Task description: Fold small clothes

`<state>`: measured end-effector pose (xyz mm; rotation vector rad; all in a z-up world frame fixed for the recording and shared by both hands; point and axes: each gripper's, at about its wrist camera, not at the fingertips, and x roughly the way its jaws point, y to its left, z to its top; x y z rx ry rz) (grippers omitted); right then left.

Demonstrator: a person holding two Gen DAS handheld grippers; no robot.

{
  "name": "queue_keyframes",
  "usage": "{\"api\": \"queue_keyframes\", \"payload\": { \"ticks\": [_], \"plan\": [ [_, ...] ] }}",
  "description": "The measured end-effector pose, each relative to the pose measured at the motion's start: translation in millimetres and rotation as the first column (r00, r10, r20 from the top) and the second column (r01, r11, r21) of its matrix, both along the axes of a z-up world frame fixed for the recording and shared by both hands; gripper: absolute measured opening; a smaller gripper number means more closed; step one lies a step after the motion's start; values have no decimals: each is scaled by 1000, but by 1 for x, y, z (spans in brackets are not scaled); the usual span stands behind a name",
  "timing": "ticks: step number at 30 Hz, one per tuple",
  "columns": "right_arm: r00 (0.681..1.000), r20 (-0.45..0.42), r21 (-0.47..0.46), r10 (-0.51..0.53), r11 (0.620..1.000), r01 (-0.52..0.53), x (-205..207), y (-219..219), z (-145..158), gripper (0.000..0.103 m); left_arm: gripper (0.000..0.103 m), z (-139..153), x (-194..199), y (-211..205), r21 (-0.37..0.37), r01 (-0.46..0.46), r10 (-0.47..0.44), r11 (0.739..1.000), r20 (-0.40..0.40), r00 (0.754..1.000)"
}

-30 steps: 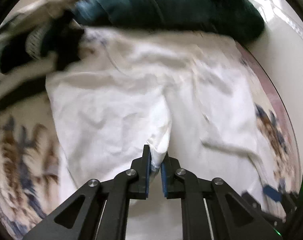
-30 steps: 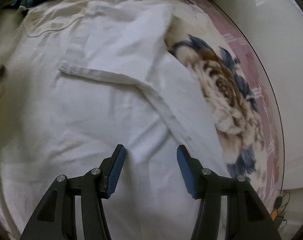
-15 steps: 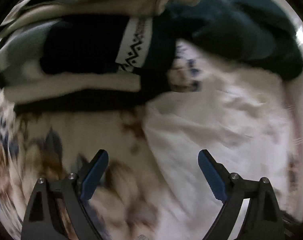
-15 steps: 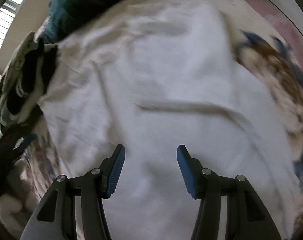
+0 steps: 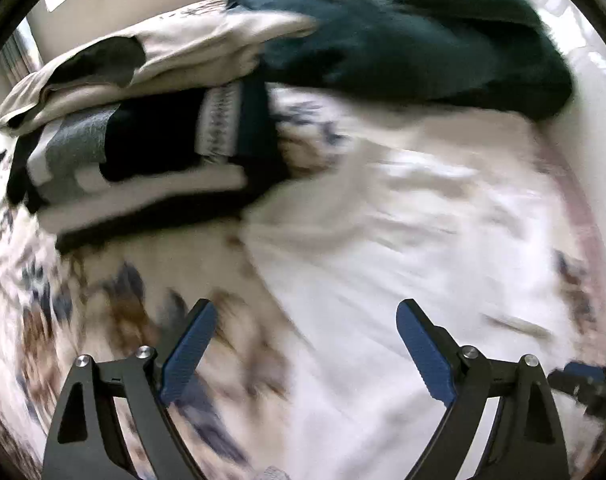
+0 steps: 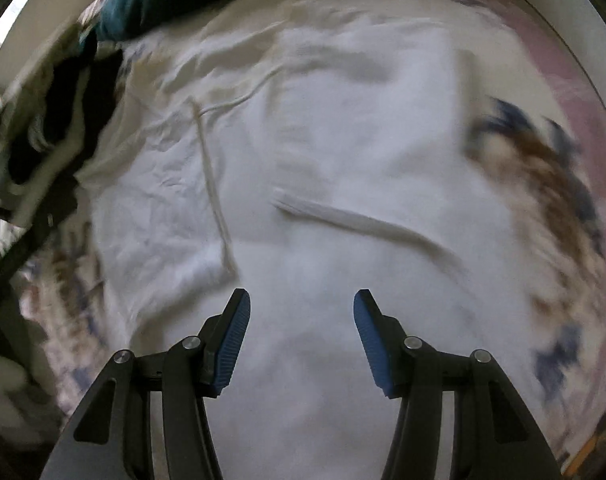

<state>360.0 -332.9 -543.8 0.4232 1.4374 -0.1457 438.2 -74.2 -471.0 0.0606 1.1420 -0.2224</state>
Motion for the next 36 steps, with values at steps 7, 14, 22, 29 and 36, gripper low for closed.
{"api": "queue_keyframes", "payload": {
  "ticks": [7,14,22,29,36],
  "plan": [
    [996,-66,-56,-66,997,62,-93,-134,74,62,92,20,-119,-130,-157,76,-102,985,-162,981],
    [986,-145,-123,-88,990,70,-162,-254,74,62,92,-44,-224,-273,-221,65,-164,973,-466,870],
    [996,-83,24,-15,1000,17,-120,-295,22,62,61,-107,-285,-325,-56,109,-122,993,-523,844],
    [998,50,228,47,972,-57,7,-256,-34,62,2,-101,-285,-294,-165,83,-145,983,-412,900],
    [998,54,416,41,908,-60,128,-212,-85,62,1,-83,-280,-266,-215,27,-106,976,-368,924]
  ]
}}
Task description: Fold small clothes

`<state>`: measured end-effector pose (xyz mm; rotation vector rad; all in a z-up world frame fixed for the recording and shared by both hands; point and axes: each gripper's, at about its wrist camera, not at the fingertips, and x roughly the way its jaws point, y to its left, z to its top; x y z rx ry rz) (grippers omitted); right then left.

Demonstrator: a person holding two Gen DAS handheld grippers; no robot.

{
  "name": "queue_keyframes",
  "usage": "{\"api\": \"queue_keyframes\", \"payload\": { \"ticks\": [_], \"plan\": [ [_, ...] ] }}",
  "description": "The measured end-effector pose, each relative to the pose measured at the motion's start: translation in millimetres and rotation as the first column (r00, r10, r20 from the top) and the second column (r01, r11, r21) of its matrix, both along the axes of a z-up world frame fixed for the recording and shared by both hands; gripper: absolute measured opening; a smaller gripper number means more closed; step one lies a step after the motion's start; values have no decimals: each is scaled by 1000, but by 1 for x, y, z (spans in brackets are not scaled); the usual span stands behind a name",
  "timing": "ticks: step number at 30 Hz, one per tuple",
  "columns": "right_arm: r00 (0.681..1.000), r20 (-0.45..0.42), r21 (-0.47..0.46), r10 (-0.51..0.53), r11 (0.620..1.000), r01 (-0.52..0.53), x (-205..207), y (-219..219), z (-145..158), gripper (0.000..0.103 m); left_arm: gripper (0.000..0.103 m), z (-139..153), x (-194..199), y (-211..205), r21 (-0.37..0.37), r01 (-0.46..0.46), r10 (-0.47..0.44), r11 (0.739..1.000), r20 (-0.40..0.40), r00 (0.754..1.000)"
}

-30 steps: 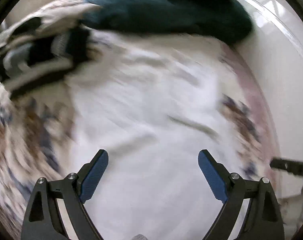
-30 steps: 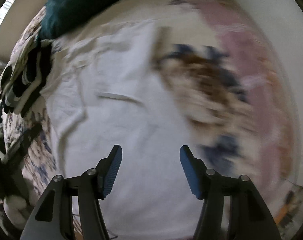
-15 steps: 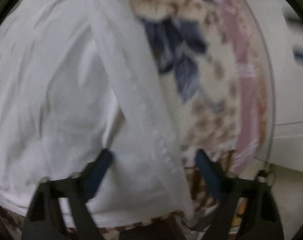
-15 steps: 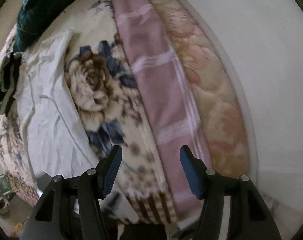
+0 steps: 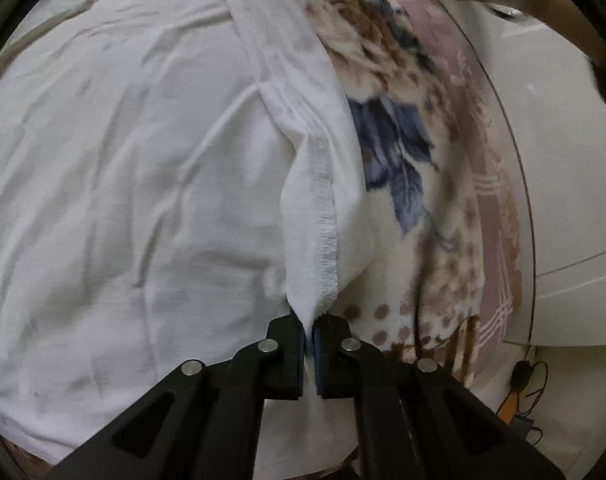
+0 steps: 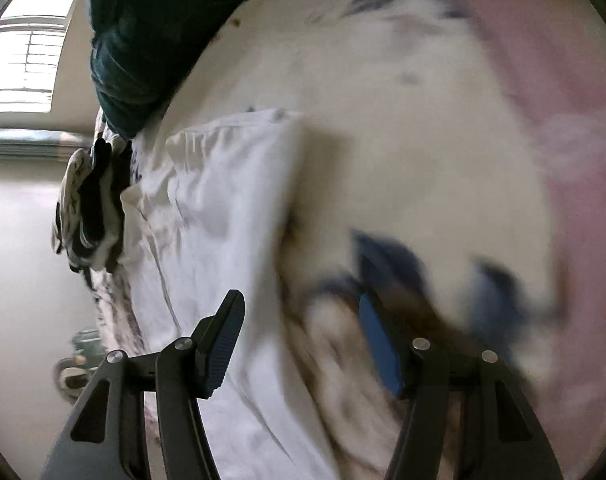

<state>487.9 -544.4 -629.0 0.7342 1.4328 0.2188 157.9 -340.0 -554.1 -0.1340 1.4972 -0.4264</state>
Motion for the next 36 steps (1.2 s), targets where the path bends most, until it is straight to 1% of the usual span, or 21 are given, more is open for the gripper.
{"api": "queue_keyframes", "payload": {
  "ticks": [3,4,5,7,8,10,12,14,17,20,21,23,25,26,27,28,29,30,32,34,36],
  "plan": [
    [999,-42,12,4,1000,-4,25,15,-14,60,1,12,-1,13,-30,-16,16,999,23,1000],
    [999,-41,4,5,1000,-5,29,20,-16,49,1,16,-2,18,-41,-18,19,999,29,999],
    [999,-36,-6,13,1000,-13,31,25,-15,30,1,20,-2,21,-50,-20,22,999,37,999],
    [999,-30,-28,16,999,-17,35,35,-9,12,1,29,-6,28,-63,-36,40,997,60,997],
    [1000,-22,-40,18,999,-18,34,38,-6,8,1,36,-7,34,-80,-45,51,996,66,997],
    [999,-1,-76,43,996,-43,34,44,10,7,1,51,-8,53,-99,-72,80,992,77,994],
    [998,10,-104,60,993,-58,33,44,26,6,1,63,-8,60,-111,-89,99,990,87,991],
    [997,22,-131,76,989,-73,33,49,44,6,1,79,-8,81,-134,-114,127,984,94,987],
    [994,36,-165,103,982,-96,36,56,72,6,1,97,-10,107,-148,-135,153,980,120,981],
    [986,55,-212,157,967,-143,45,82,104,6,1,112,-11,142,-153,-169,190,974,133,973],
    [983,57,-224,174,962,-157,48,94,114,6,1,115,-11,153,-153,-184,205,971,134,970],
    [975,51,-257,214,947,-195,58,131,130,5,1,122,-10,181,-156,-227,249,961,132,960],
    [967,44,-294,251,928,-228,69,166,141,5,1,124,-9,208,-161,-282,302,946,120,946],
    [961,31,-317,275,914,-251,75,193,144,5,1,123,-8,223,-164,-306,325,938,108,939],
    [956,21,-335,294,903,-270,81,214,145,5,1,122,-8,237,-162,-331,348,930,97,932],
    [950,11,-358,312,888,-287,87,235,145,5,1,119,-9,256,-164,-367,383,916,80,920],
    [942,-5,-400,334,863,-308,94,265,141,5,1,117,-9,269,-163,-384,399,909,73,914],
    [940,-16,-422,340,850,-315,98,283,137,5,1,114,-9,280,-155,-398,412,904,69,909],
    [937,-58,-479,345,814,-330,108,331,118,5,1,102,-10,307,-148,-431,442,890,53,895],
    [934,-93,-512,345,788,-342,114,363,100,5,1,88,-10,327,-133,-459,467,878,35,883],
    [931,-131,-542,340,762,-354,117,394,78,5,1,66,-8,345,-117,-488,492,865,2,871]
  ]
}}
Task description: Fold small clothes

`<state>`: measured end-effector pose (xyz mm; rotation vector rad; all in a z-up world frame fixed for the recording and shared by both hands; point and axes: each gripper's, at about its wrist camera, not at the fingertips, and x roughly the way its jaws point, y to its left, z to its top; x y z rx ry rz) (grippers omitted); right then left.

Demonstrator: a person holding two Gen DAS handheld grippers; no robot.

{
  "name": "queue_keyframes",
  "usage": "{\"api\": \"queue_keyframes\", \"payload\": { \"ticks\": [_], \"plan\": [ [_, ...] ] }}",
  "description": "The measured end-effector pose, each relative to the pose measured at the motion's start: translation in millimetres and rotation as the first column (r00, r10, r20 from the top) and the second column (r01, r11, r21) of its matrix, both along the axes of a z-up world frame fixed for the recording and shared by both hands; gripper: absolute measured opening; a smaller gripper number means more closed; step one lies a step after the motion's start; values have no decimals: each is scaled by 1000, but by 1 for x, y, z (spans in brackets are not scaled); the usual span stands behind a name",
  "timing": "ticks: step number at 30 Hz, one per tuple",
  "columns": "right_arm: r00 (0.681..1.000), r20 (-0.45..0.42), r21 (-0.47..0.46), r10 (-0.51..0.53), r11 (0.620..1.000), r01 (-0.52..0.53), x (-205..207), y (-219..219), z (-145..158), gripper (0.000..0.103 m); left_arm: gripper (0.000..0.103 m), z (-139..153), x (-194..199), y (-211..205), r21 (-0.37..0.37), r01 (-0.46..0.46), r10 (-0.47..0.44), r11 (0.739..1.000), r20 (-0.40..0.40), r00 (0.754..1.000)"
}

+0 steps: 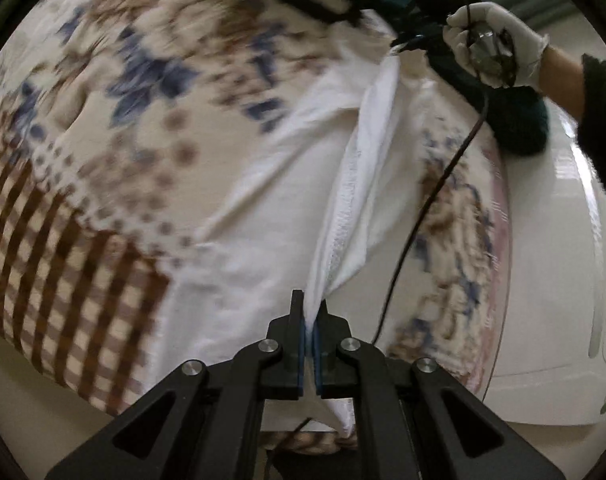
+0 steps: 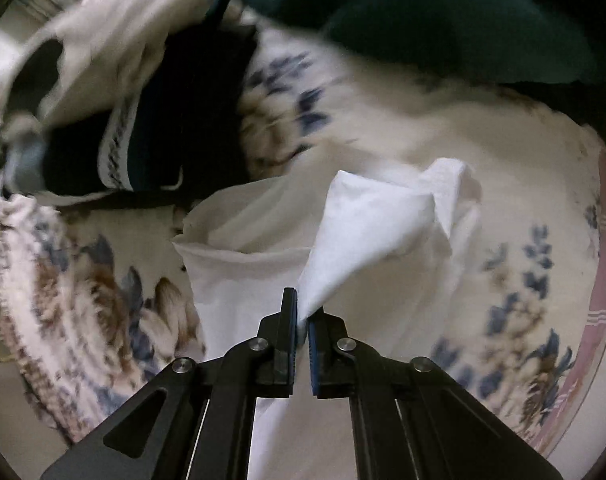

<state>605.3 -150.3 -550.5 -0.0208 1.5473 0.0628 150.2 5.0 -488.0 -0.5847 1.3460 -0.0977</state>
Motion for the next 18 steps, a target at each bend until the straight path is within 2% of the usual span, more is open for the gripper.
{"api": "queue_keyframes", "payload": {
  "ticks": [2,6,7,8,9,10,11,12,14,15,16,18],
  "plan": [
    [1000,-20,-55,10,998,-12,1,27,-21,5,1,-19,-1,19,-3,-13,13,1000,-33,999],
    [997,-71,-86,1,996,-7,3,52,-49,7,3,-55,-4,40,-30,-7,4,1000,-111,994],
    [996,-86,-87,1,996,-9,4,53,-53,10,6,-66,-6,46,-59,-21,11,998,-155,988],
    [995,-98,-86,-3,996,-6,4,53,-54,18,6,-68,-10,51,-98,-44,26,994,-177,984],
    [995,-103,-69,-5,998,-2,3,51,-51,23,6,-70,-16,58,-158,-73,42,985,-193,980],
    [994,-104,-24,-13,1000,11,0,46,-44,35,6,-69,-21,65,-179,-93,53,979,-212,976],
    [995,-99,26,-20,999,23,-5,39,-34,48,12,-66,-25,70,-183,-103,62,978,-220,973],
    [996,-92,57,-23,998,28,-10,33,-25,52,17,-61,-30,77,-186,-111,69,976,-220,973],
    [997,-69,127,-22,991,31,-31,16,1,56,34,-52,-35,89,-171,-127,84,977,-238,968],
    [998,-60,147,-19,989,28,-51,4,17,56,38,-49,-36,92,-176,-137,92,975,-245,965],
    [998,-59,159,-17,987,27,-62,-4,24,57,43,-48,-35,96,-195,-141,92,971,-242,966],
    [998,-69,175,-3,984,15,-106,-27,39,59,44,-44,-27,93,-197,-107,60,975,-233,971]
  ]
}}
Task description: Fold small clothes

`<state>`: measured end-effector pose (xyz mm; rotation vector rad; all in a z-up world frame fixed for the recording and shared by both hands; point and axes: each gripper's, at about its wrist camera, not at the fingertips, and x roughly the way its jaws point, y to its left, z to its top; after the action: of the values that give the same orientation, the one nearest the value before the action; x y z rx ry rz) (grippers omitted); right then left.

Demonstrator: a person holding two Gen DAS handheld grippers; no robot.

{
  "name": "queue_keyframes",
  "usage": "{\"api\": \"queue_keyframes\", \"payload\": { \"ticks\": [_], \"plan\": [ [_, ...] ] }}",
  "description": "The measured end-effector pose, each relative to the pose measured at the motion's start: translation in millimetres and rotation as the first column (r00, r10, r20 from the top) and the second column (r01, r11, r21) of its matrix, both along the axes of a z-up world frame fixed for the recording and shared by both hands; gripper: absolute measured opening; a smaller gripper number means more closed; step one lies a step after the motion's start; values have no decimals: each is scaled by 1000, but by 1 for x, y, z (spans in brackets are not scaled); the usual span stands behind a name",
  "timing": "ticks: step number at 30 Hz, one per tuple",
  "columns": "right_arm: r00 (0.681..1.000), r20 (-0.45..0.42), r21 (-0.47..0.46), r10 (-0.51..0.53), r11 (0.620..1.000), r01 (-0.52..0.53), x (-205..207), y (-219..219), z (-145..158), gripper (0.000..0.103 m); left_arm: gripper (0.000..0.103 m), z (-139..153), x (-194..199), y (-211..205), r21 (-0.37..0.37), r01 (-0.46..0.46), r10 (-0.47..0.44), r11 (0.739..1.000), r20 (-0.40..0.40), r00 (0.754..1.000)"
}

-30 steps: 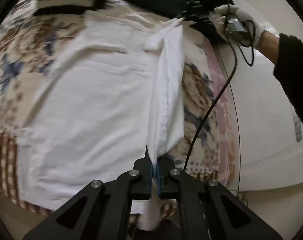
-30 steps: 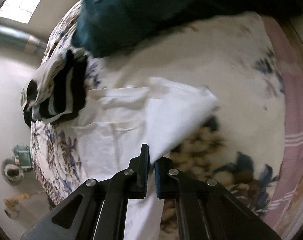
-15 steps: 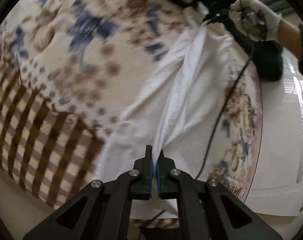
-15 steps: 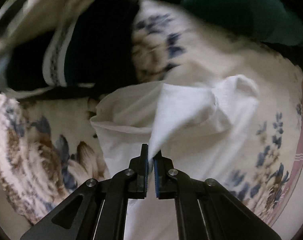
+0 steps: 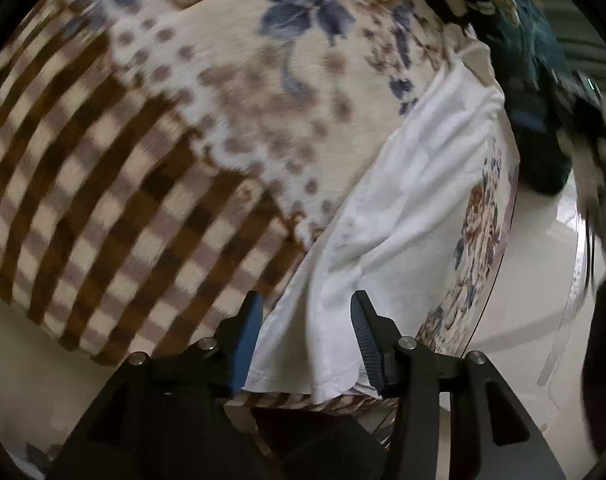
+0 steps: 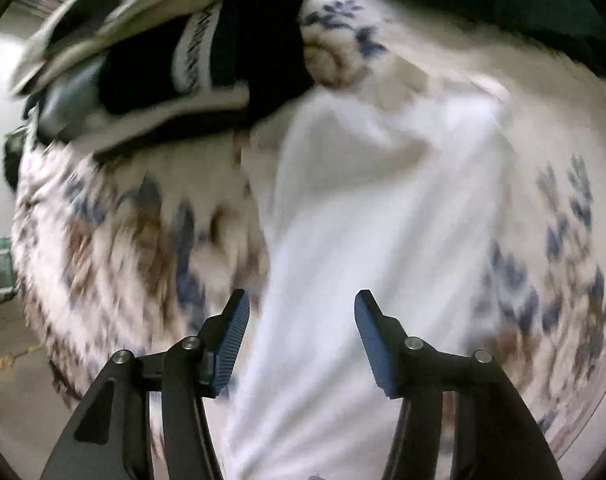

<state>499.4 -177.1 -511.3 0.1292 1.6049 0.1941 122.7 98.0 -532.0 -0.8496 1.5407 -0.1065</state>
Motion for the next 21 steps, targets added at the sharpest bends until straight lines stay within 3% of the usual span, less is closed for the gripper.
{"api": "queue_keyframes", "payload": {
  "ticks": [3,7,11,15,17,18,19,20,21],
  "plan": [
    [995,-94,-12,-19,1000,18,-76,-35,-1,59,44,-7,15,-25,2,120,-120,993,-25,992],
    [963,-253,-41,-92,996,85,-187,-68,-30,59,44,-23,26,-61,-10,273,-273,962,-80,959],
    [874,-423,10,-241,963,271,-297,-88,-65,59,44,-23,31,-79,-4,348,-347,937,-106,932],
    [828,-448,23,-337,921,388,-358,-92,-84,59,44,-19,27,-97,60,435,-427,898,-112,897],
    [805,-452,0,-383,903,430,-375,-93,-91,58,40,-16,21,-99,96,440,-430,893,-110,896],
    [805,-442,9,-397,895,446,-382,-93,-95,56,32,-14,16,-97,117,439,-430,891,-94,898],
    [807,-421,10,-413,888,460,-388,-93,-98,43,6,-11,13,-98,150,443,-436,884,-79,897],
    [811,-406,-3,-421,888,460,-391,-90,-101,31,3,-12,11,-93,181,447,-441,876,-77,894],
    [815,-387,-14,-431,886,463,-397,-90,-103,9,3,-12,8,-90,203,447,-440,871,-78,894]
  ]
}}
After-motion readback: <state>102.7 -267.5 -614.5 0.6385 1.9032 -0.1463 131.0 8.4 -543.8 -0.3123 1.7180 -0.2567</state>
